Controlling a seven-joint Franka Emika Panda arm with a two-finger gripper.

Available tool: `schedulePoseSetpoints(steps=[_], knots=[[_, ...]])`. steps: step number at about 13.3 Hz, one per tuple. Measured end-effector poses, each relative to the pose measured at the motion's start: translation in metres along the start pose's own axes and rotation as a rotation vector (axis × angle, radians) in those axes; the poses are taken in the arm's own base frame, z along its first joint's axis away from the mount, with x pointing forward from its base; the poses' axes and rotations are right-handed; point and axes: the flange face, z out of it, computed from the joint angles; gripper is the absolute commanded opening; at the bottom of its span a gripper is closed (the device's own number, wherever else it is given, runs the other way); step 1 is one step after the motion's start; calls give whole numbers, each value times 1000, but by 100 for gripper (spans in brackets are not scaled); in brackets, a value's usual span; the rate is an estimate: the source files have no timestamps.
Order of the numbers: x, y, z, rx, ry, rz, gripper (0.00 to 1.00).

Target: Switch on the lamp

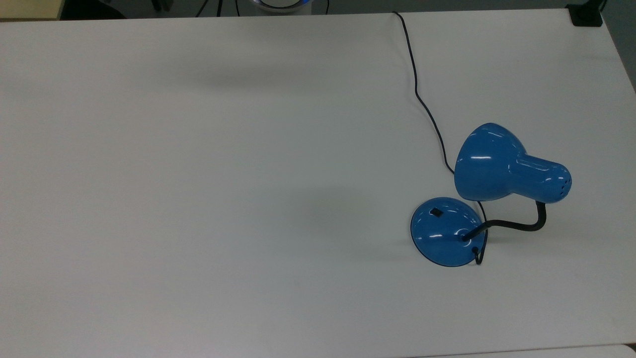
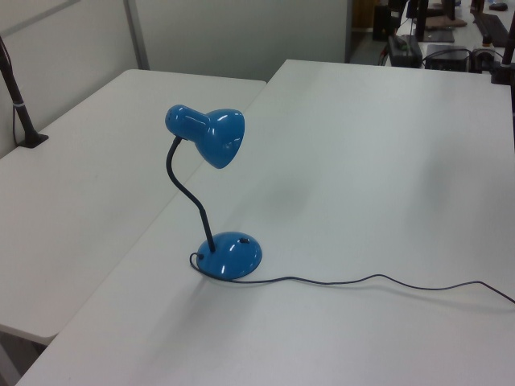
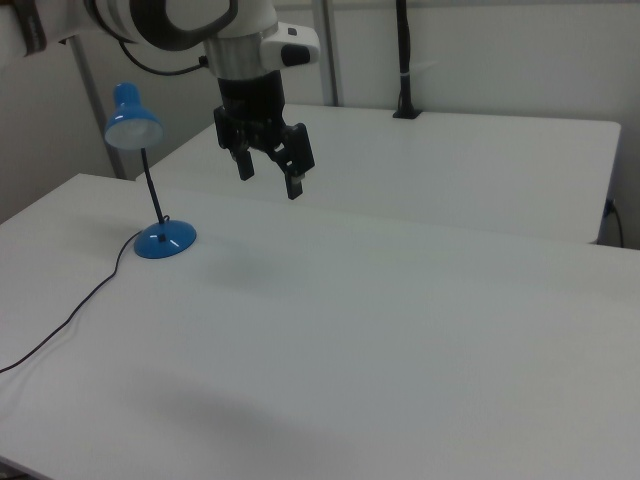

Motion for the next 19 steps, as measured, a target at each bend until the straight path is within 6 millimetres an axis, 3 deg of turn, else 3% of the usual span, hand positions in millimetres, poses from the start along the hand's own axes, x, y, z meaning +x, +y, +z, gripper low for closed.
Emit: schedulePoseSetpoints(steps=[19], knots=[[-5, -11, 7, 44, -64, -37, 100]])
